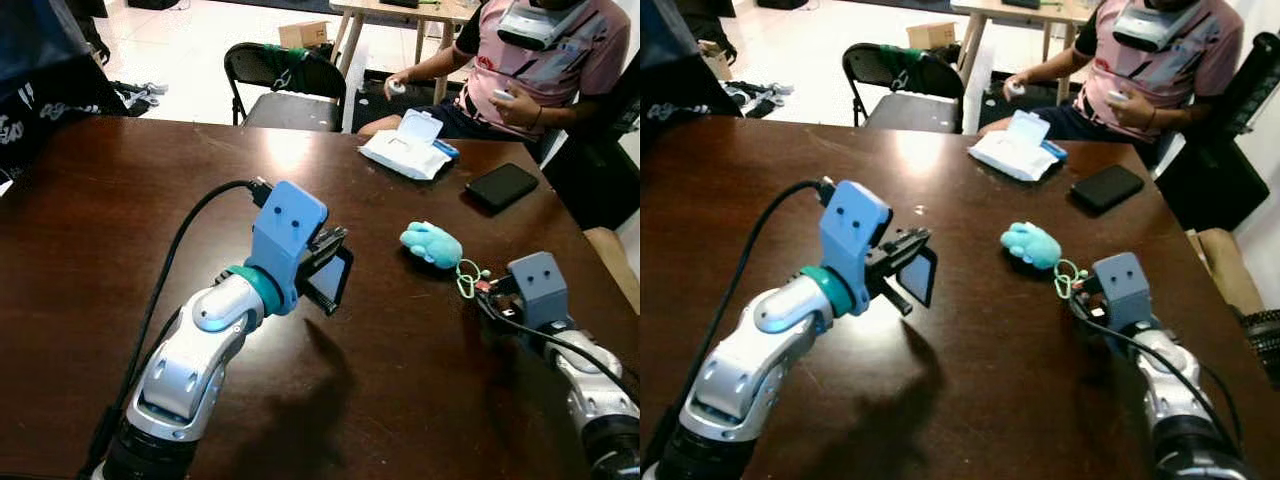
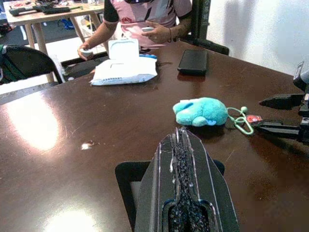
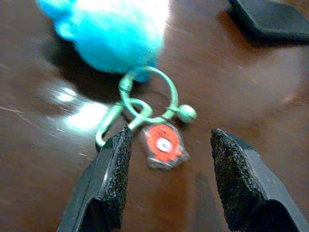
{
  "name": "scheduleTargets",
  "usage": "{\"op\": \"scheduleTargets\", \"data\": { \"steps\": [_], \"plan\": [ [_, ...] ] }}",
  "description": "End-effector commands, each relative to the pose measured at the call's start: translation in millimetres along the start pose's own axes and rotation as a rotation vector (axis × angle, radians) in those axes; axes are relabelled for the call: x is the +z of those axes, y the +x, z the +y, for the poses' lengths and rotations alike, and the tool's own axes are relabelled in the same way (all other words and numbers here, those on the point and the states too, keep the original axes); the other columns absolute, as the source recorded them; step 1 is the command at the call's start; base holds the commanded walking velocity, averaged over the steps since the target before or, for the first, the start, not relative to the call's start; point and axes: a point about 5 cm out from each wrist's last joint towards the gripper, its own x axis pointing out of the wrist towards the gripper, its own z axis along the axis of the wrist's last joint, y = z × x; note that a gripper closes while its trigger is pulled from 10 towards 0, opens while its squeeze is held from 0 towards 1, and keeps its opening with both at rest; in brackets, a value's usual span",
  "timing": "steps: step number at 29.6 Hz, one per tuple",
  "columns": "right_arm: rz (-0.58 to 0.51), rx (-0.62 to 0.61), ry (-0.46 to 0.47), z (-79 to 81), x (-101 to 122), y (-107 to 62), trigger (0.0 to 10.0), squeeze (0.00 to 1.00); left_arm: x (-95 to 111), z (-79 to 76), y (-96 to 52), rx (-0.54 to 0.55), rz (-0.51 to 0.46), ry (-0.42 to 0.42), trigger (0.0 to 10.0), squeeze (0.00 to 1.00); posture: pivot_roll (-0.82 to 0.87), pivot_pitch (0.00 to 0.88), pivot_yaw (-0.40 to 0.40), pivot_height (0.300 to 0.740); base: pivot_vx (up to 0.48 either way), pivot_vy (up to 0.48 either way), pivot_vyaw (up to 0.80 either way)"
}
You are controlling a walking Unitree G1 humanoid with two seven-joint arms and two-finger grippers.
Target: Hang keys on a hook
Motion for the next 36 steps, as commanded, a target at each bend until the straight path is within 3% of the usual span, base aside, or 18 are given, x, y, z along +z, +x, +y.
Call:
{"op": "scheduleTargets", "data": {
  "steps": [1, 5, 8, 16, 24, 36],
  "plan": [
    [-0.02, 0.013, 0.045, -0.2, -1, -1.8, 10.0, 0.0, -1, -0.5, -0.5, -0.001, -0.001, -0.004, 10.0, 0.0, 0.04, 0.156, 0.051, 0.74, 0.0, 0.0, 0.0],
    [-0.105, 0.003, 0.138, -5.2, 9, -2.2, 10.0, 0.0, -1, -0.8, -0.4, -0.004, -0.001, -0.005, 10.0, 0.0, 0.03, 0.156, 0.053, 0.74, 0.0, 0.0, 0.0],
    [-0.105, -0.003, 0.163, -5.9, 8, -2.0, 10.0, 0.0, -1, -1.1, -0.1, -0.006, -0.002, -0.005, 10.0, 0.0, 0.03, 0.157, 0.053, 0.74, 0.0, 0.0, 0.0],
    [0.1, 0.178, 0.327, 17.5, -22, -3.9, 10.0, 0.0, -1, -1.0, -0.1, -0.005, 0.0, -0.004, 10.0, 0.0, 0.04, 0.159, 0.053, 0.74, 0.0, 0.0, 0.0],
    [0.126, 0.182, 0.308, 14.9, -25, -6.2, 10.0, 0.0, -1, -0.7, -0.3, -0.005, 0.001, -0.004, 10.0, 0.0, 0.04, 0.16, 0.052, 0.74, 0.0, 0.0, 0.0],
    [0.073, 0.017, 0.25, -2.3, -17, -5.1, 10.0, 0.0, 0, -0.9, 0.0, -0.006, 0.001, -0.006, 10.0, 0.0, 0.04, 0.162, 0.054, 0.74, 0.0, 0.0, 0.0]
  ]
}}
